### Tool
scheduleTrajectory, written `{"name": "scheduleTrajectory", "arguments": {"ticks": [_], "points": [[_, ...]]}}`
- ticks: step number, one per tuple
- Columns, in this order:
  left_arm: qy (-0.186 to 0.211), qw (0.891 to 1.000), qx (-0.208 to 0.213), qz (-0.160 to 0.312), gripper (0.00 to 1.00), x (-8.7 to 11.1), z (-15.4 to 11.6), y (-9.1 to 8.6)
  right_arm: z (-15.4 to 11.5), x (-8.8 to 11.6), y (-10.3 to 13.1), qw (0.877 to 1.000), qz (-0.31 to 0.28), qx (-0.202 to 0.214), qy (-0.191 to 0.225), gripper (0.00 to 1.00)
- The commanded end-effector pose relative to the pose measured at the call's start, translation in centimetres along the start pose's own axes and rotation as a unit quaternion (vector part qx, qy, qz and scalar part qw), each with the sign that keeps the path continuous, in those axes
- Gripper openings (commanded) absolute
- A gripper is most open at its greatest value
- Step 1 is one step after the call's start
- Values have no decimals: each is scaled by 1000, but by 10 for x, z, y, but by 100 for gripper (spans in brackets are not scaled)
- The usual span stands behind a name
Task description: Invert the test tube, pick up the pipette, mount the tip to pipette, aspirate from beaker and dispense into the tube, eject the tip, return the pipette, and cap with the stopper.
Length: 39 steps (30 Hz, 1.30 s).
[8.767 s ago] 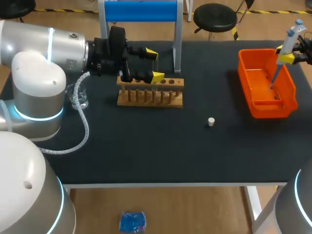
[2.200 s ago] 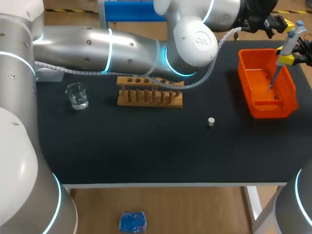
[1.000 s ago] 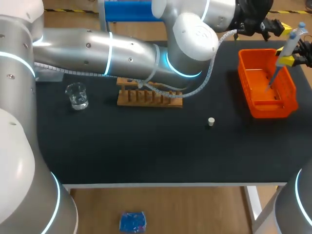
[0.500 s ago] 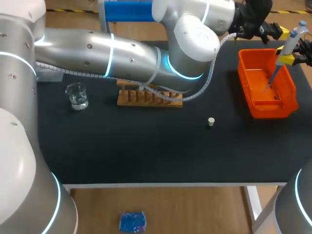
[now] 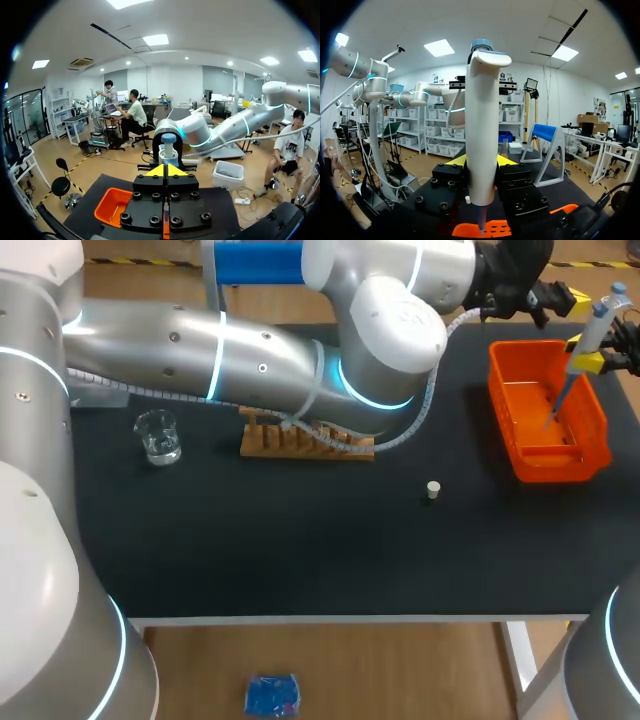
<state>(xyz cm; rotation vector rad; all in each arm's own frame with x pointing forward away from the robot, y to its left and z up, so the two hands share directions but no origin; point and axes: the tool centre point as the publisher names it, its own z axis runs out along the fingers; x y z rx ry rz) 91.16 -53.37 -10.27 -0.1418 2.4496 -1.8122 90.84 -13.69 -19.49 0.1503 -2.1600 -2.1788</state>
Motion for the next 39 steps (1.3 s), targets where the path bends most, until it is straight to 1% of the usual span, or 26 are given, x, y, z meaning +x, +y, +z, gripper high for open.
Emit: {"name": "scheduleTrajectory", "arguments": {"ticks": [1,13,20,27,39], "points": [[-2,1000,6,6,0,-1,-4,-3,-1,-1,0,1000,0,1,2,0],[-1,1000,8,24,0,-5,-2,-20,-1,-1,0,1000,0,1,2,0],[5,999,12,33,0,-4,4,-25,-1,-1,0,1000,0,1,2,0],[12,999,16,33,0,-1,9,-24,-1,-1,0,1000,0,1,2,0],[19,999,29,16,0,0,12,-18,-1,-1,0,1000,0,1,2,0]]}}
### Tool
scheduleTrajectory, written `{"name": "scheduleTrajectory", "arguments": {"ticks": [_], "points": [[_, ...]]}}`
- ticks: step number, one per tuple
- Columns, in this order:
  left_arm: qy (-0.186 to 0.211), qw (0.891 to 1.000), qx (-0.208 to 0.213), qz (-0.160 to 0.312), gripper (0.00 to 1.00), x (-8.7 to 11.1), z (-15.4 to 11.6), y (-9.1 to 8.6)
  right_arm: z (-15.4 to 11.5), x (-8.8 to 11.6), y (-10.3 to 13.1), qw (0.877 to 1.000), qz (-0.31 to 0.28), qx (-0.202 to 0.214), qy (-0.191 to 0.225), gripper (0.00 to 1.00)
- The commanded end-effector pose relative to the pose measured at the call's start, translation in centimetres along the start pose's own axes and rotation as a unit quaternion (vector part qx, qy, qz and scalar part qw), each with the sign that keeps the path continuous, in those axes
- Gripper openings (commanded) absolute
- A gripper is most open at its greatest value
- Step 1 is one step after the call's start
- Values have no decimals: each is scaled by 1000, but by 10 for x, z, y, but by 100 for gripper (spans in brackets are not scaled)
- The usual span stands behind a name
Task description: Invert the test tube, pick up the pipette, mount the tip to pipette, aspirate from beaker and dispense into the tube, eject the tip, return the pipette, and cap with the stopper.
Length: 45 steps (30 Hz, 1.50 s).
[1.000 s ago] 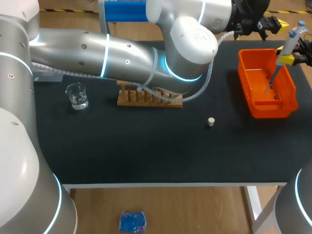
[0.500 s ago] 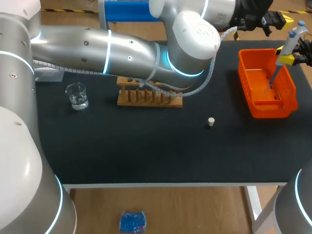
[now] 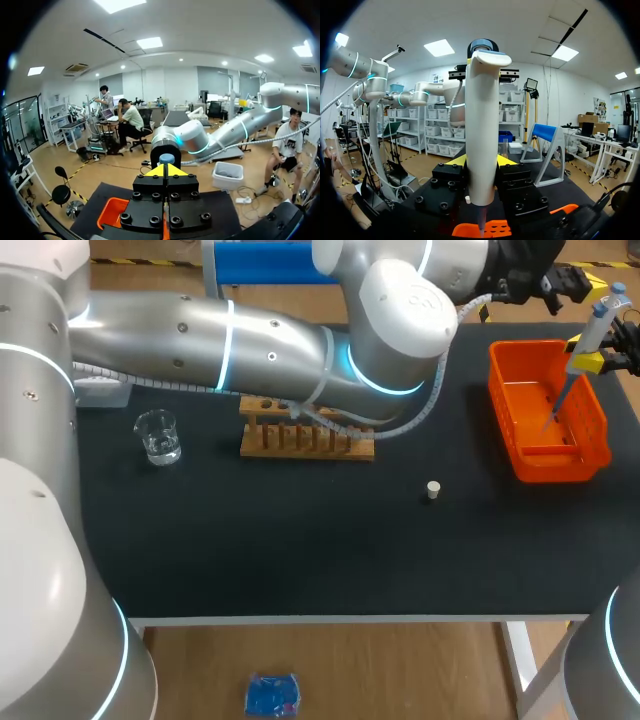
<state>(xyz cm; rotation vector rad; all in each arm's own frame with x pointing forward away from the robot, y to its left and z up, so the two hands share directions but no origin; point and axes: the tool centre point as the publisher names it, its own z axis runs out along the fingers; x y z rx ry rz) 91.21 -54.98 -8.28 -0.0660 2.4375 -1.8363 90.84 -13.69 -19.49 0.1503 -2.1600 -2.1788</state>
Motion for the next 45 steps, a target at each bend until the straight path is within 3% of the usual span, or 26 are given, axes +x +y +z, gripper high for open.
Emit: {"name": "scheduleTrajectory", "arguments": {"ticks": [1,45], "points": [[4,1000,24,-7,0,-1,3,6,-1,-1,0,1000,0,1,2,0],[8,999,29,-39,0,0,9,29,-1,-1,0,1000,0,1,2,0]]}}
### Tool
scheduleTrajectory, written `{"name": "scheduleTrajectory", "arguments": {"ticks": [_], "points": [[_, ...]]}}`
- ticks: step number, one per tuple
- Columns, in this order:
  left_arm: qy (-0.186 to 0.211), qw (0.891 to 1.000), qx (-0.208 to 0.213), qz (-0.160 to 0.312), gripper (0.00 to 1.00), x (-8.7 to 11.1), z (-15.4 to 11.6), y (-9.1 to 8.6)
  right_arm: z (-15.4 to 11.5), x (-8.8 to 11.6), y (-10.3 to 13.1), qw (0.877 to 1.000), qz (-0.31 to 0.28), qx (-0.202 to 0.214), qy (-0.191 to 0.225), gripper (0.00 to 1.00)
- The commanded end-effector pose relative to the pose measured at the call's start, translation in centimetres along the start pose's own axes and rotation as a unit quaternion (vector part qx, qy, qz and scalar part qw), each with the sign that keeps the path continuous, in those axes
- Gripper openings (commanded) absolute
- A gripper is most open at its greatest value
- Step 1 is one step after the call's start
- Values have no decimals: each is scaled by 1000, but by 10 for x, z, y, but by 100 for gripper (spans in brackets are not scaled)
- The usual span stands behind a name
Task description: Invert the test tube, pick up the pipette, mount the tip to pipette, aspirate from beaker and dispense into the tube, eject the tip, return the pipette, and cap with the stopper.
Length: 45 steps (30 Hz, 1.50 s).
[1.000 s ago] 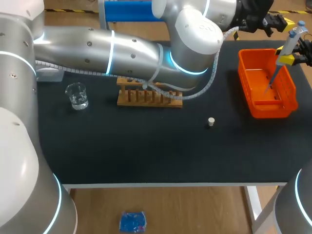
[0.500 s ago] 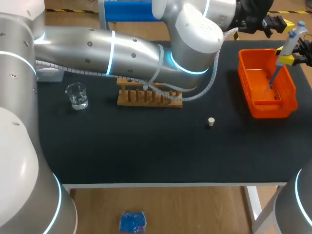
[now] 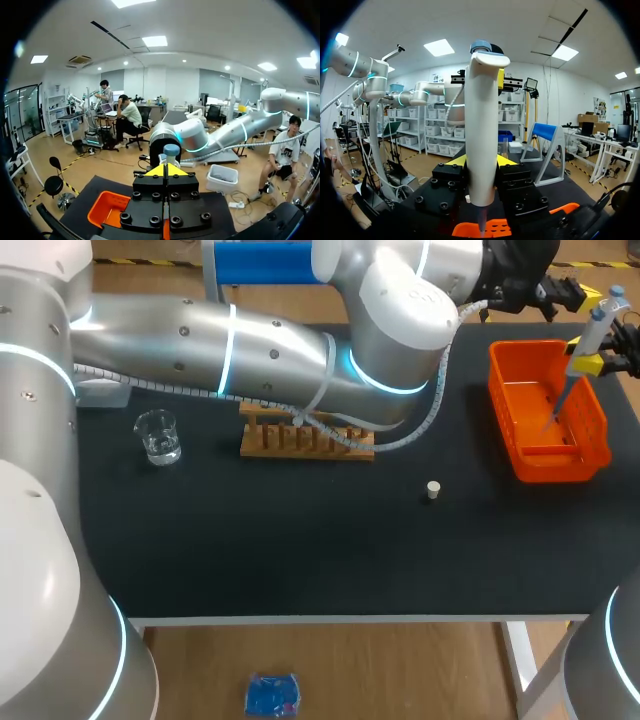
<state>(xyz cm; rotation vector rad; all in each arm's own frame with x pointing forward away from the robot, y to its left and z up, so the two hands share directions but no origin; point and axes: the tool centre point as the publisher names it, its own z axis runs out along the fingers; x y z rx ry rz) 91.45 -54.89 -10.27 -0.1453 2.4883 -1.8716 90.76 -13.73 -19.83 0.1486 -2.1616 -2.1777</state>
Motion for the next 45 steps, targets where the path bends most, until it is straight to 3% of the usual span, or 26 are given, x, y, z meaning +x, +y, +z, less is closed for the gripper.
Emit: {"name": "scheduleTrajectory", "arguments": {"ticks": [1,24,45], "points": [[-2,1000,31,-1,0,1,5,10,-1,-2,4,1000,0,0,2,0],[-15,999,31,-5,0,5,-1,14,-1,-2,4,1000,0,0,2,0],[-24,999,29,21,0,-4,-11,-13,-1,-2,4,1000,0,0,2,0]]}}
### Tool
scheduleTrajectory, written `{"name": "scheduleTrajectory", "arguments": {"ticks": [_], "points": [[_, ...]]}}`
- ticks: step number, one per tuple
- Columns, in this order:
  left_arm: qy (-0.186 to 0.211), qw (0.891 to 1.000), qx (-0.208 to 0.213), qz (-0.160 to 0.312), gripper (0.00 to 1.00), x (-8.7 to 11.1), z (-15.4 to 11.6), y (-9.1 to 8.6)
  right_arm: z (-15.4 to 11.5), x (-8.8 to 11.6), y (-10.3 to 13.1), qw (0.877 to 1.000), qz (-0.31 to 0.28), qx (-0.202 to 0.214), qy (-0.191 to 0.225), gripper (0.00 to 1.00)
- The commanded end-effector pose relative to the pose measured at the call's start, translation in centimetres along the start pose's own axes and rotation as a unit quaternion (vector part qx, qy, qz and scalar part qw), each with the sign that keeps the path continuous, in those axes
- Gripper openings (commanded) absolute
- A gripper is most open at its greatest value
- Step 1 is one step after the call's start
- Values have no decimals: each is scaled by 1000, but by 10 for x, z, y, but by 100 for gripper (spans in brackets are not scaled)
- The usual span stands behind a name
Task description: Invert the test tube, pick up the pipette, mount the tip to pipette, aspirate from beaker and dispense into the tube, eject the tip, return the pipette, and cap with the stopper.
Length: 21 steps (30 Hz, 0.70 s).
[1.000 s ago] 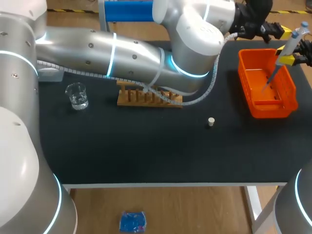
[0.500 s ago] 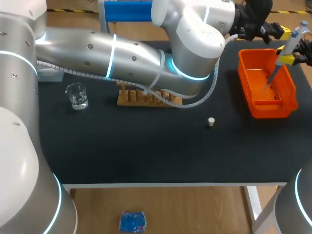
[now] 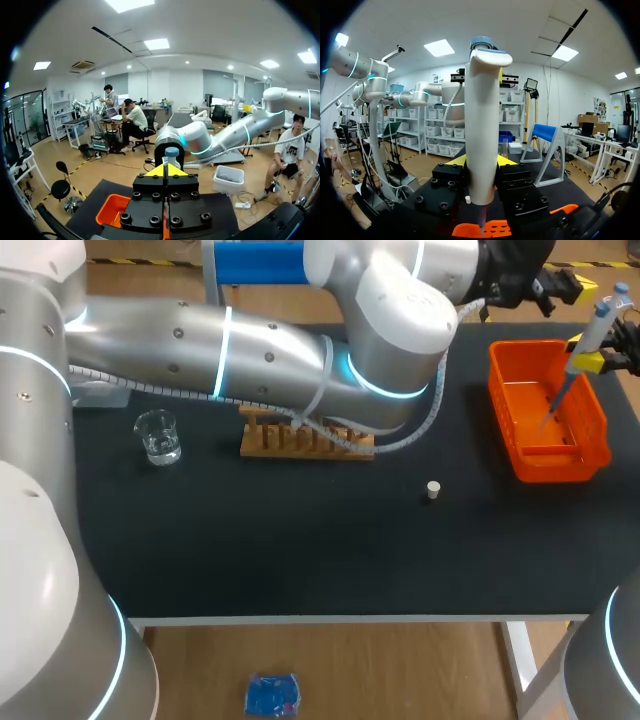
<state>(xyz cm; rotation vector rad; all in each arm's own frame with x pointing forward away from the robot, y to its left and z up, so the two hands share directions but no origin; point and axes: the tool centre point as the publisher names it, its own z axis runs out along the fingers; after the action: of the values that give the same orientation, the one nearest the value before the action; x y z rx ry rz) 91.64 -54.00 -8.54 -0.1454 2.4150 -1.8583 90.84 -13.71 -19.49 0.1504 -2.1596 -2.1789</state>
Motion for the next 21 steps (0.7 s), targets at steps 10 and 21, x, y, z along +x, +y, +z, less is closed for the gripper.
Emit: {"name": "scheduleTrajectory", "arguments": {"ticks": [10,21], "points": [[11,1000,20,3,0,1,12,-3,-1,-1,0,1000,0,1,2,0],[15,1000,23,-5,0,5,17,3,-1,-1,0,1000,0,1,2,0]]}}
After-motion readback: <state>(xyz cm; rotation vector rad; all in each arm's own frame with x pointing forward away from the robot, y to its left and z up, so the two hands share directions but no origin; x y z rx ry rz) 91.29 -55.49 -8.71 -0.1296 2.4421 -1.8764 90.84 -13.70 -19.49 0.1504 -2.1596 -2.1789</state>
